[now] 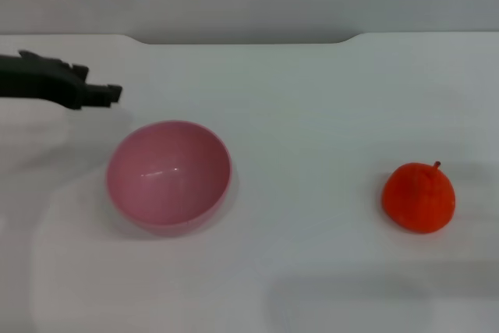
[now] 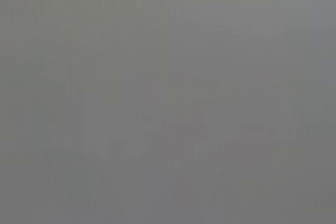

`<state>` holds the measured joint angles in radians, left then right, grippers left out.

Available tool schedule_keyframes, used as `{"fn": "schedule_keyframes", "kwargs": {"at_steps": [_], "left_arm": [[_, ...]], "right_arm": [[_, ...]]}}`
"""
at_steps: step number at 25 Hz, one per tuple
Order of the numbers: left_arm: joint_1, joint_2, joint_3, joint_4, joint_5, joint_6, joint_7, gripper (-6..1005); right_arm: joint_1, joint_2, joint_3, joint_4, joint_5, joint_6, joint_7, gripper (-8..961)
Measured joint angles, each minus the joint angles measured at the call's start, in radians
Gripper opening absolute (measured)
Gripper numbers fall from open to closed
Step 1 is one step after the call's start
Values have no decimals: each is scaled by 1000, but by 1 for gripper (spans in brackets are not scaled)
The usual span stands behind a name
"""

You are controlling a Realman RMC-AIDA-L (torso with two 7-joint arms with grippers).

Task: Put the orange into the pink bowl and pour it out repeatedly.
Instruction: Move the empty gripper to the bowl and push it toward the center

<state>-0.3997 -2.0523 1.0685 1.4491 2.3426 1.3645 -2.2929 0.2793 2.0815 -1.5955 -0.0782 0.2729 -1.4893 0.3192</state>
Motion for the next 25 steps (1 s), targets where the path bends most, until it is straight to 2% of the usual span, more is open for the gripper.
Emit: {"fn": "schedule_keyframes", "kwargs": {"at_steps": [5, 15, 25], "left_arm": [[3, -1, 32, -59, 4, -43, 5, 647], [2, -3, 43, -208, -1, -97, 35, 646], [1, -5, 54, -276, -2, -140, 47, 644]], "right_arm": [[0, 0, -1, 0, 0, 0, 2, 669], [-2, 1, -4, 0, 0, 0, 3, 668], [-1, 2, -11, -2, 0, 0, 4, 669]]}}
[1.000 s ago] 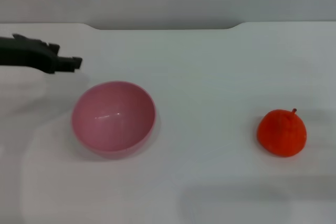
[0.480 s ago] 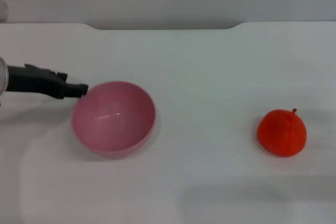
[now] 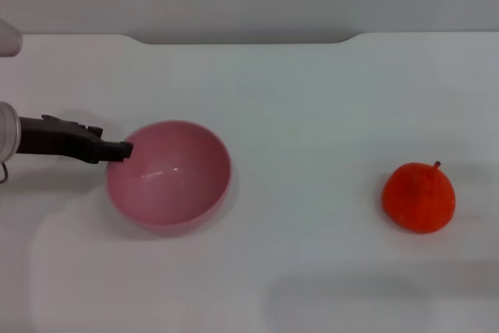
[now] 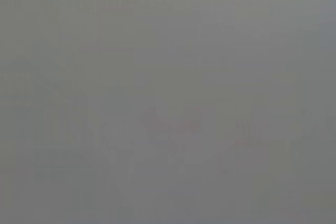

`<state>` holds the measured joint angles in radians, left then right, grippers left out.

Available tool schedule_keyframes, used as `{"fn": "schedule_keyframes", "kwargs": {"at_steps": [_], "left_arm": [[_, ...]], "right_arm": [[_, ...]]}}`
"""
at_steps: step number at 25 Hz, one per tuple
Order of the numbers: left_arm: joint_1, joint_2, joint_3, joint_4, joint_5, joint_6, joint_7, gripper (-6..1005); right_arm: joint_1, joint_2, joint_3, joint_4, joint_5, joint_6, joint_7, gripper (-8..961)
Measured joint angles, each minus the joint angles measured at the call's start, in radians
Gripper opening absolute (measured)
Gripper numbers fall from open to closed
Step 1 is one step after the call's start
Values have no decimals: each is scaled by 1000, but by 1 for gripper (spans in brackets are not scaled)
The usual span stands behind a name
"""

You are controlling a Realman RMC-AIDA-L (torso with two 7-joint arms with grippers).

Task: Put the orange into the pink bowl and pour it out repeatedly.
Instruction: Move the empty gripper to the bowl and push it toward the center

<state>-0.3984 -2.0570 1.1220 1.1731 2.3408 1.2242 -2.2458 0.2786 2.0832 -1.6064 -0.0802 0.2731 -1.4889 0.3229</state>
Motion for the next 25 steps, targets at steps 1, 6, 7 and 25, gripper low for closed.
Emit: {"fn": "schedule_keyframes", "kwargs": {"at_steps": [1, 6, 7, 25], "left_arm": [[0, 0, 1, -3, 0, -1, 0, 644], [-2, -1, 17, -16, 0, -3, 0, 643], [-3, -1, 19, -18, 0, -3, 0, 643], [-32, 3, 70, -41, 2, -2, -48, 640]], "right_arm": [[0, 0, 0, 0, 0, 1, 0, 669], [1, 0, 0, -2, 0, 5, 1, 669], [1, 0, 0, -2, 0, 5, 1, 669], [6, -1, 3, -3, 0, 9, 0, 668]]}}
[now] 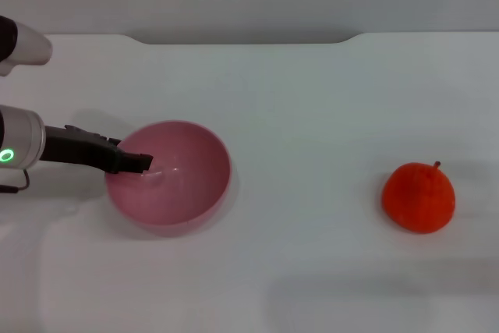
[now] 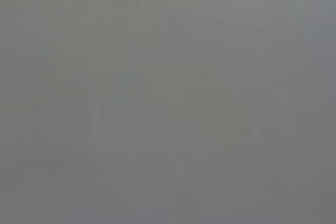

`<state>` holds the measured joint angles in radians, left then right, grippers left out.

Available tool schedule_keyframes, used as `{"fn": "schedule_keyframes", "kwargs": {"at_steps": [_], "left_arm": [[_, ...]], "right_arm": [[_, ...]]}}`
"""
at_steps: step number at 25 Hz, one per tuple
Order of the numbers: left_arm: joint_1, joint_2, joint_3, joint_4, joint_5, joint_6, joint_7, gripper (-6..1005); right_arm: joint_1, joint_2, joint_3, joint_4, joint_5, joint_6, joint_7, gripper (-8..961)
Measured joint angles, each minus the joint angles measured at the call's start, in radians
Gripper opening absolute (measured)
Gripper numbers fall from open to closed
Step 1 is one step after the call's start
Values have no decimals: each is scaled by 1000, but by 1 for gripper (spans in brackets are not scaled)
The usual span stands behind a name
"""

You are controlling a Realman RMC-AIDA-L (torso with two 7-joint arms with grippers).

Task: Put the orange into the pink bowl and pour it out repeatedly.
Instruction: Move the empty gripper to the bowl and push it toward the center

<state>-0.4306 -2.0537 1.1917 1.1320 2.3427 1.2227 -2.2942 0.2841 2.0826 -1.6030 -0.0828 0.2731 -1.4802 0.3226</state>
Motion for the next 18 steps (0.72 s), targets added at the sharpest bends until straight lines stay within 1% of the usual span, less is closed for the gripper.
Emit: {"fn": "schedule_keyframes", "kwargs": {"at_steps": [3, 6, 11, 18], "left_arm": [[-20, 5, -4, 0, 13, 30, -18, 639], [-55, 9, -9, 0, 62, 81, -54, 639], [-110, 4, -4, 0, 156, 132, -91, 638], [-171, 2, 1, -6, 240, 160, -130, 637]], "right_arm": [[1, -1, 2, 2, 0, 0, -1, 668], [1, -1, 4, 3, 0, 0, -2, 668], [1, -1, 5, 3, 0, 0, -4, 668], [0, -1, 5, 5, 0, 0, -3, 669]]}}
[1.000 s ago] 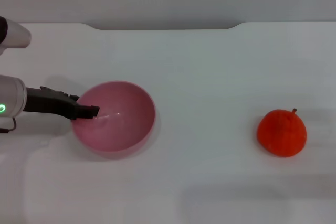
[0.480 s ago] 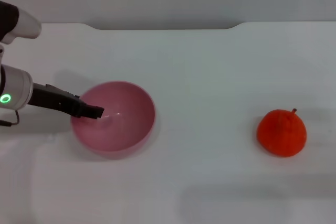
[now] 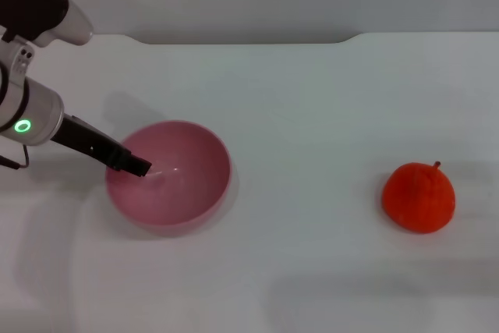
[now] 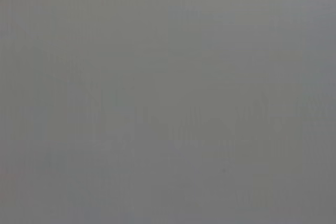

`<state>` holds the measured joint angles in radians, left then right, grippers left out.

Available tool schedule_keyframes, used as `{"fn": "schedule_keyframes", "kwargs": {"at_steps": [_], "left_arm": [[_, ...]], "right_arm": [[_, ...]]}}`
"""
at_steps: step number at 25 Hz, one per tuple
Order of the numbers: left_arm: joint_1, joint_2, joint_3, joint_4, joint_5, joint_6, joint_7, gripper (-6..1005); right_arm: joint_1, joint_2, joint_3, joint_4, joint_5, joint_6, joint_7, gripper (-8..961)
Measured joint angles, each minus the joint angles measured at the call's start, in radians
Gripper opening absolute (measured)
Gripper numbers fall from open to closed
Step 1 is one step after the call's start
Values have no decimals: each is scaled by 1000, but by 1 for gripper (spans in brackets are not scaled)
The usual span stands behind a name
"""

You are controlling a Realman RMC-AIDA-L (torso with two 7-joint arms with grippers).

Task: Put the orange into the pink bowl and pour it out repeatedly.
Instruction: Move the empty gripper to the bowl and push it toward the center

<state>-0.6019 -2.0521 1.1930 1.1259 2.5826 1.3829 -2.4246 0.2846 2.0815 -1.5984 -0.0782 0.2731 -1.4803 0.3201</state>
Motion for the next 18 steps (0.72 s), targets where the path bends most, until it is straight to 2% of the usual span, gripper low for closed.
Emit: {"fn": "schedule_keyframes", "kwargs": {"at_steps": [8, 18], "left_arm": [[-35, -2, 11, -33, 56, -3, -14, 636], [-27, -3, 17, -33, 58, -25, -23, 628]], "right_arm": [[-4, 0, 0, -1, 2, -1, 2, 669], [-2, 0, 0, -4, 4, -2, 3, 668]]}}
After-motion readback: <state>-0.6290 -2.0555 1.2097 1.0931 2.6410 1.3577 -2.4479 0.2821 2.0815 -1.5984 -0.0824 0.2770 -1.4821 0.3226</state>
